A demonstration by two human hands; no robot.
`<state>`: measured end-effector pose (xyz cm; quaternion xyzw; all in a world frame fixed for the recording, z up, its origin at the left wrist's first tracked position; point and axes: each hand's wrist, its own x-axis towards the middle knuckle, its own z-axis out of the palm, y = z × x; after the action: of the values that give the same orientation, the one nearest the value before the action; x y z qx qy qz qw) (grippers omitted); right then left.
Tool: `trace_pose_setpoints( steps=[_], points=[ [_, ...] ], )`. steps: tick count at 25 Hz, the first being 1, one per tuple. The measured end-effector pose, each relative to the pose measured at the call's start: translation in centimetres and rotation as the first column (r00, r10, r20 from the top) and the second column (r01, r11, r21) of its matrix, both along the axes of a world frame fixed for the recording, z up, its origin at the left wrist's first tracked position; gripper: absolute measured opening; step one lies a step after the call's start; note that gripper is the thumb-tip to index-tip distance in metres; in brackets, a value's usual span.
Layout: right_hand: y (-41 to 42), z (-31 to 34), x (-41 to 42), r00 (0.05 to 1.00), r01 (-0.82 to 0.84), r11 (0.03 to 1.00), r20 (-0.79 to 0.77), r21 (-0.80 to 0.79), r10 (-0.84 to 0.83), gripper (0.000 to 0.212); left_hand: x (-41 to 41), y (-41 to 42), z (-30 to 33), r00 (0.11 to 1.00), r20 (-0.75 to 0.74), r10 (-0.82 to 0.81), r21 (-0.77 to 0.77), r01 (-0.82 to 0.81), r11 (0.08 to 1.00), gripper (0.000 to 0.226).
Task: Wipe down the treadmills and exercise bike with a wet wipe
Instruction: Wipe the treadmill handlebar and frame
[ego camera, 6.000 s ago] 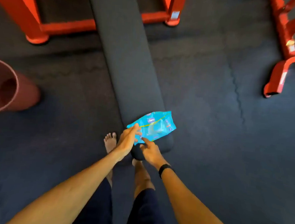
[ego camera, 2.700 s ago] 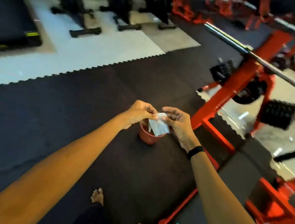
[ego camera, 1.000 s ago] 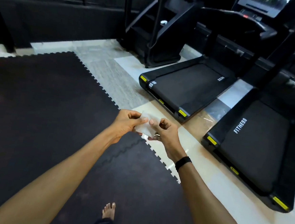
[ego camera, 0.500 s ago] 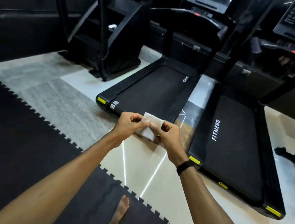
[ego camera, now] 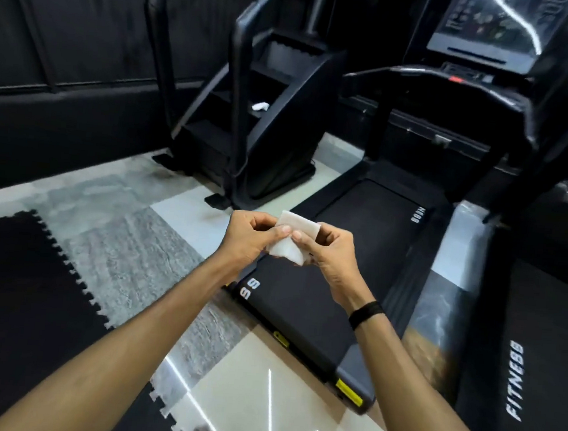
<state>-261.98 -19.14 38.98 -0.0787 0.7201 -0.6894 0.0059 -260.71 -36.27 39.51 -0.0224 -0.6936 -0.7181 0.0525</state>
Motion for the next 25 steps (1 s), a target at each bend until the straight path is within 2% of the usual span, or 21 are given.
trace_pose_setpoints(
  steps=[4, 9, 15, 22, 25],
  points=[
    [-2.5, -2.1, -11.2, 1.000, 0.016, 1.000, 0.001, 0.014, -0.016, 0.024, -11.5, -2.7, -2.6, 1.000, 0.003, -0.004, -0.016, 0.004, 1.000, 0.009],
    [-2.6, -0.7, -27.6, 0.985, 0.173, 0.983, -0.014, 0.057, -0.172, 0.038, -30.5, -2.9, -1.0, 0.992, 0.040, -0.123, -0.045, 0.125, 0.991, 0.016],
    [2.4, 0.1, -39.0, 0.948, 0.318, 0.947, 0.005, 0.051, -0.319, 0.022, -44.0, 2.7, -0.2, 0.968, 0.055, -0.246, 0.009, 0.246, 0.969, 0.006],
    [9.7, -0.8, -53.1, 0.963, 0.262, 0.964, 0.073, -0.054, -0.258, 0.025, -59.3, 10.9, -1.8, 0.951, 0.084, -0.297, 0.034, 0.295, 0.955, 0.013],
    [14.8, 1.6, -62.1, 0.956, 0.283, 0.957, 0.105, -0.073, -0.274, 0.024, -67.8, 16.0, 0.9, 0.948, 0.110, -0.300, 0.028, 0.299, 0.954, 0.011]
  ],
)
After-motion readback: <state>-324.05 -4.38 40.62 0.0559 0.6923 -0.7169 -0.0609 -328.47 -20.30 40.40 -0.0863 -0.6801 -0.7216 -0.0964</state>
